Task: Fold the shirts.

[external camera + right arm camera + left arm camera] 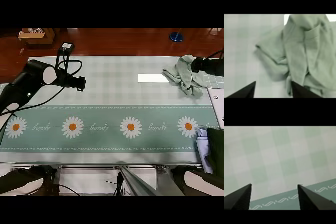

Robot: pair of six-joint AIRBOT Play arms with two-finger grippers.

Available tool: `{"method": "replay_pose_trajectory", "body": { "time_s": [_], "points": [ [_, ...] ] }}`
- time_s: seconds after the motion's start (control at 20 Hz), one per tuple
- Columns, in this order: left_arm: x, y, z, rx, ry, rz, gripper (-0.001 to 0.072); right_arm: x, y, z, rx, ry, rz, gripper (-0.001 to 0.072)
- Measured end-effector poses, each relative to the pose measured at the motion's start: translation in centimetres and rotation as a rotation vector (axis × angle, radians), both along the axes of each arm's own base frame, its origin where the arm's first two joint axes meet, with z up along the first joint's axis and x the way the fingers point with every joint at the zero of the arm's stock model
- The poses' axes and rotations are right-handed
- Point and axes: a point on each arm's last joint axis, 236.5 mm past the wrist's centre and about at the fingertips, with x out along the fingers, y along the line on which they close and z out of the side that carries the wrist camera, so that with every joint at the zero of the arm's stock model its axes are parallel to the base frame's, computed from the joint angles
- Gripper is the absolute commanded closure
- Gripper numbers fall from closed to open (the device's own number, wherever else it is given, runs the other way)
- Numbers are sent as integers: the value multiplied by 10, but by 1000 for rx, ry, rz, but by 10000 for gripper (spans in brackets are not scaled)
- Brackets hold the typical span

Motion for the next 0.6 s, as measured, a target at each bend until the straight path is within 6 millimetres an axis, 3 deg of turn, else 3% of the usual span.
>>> {"method": "replay_pose_trajectory", "body": {
  "time_s": [0.15,0.25,0.6],
  "points": [
    [2,0,10,-2,-6,3,-2,20,-43,-9,-21,-19,-85,101],
    [1,1,17,1,0,4,-2,32,-61,-26,-32,2,-108,101],
    [-1,1,34,-2,10,6,-2,69,-87,-102,-32,100,-121,102]
  ]
}}
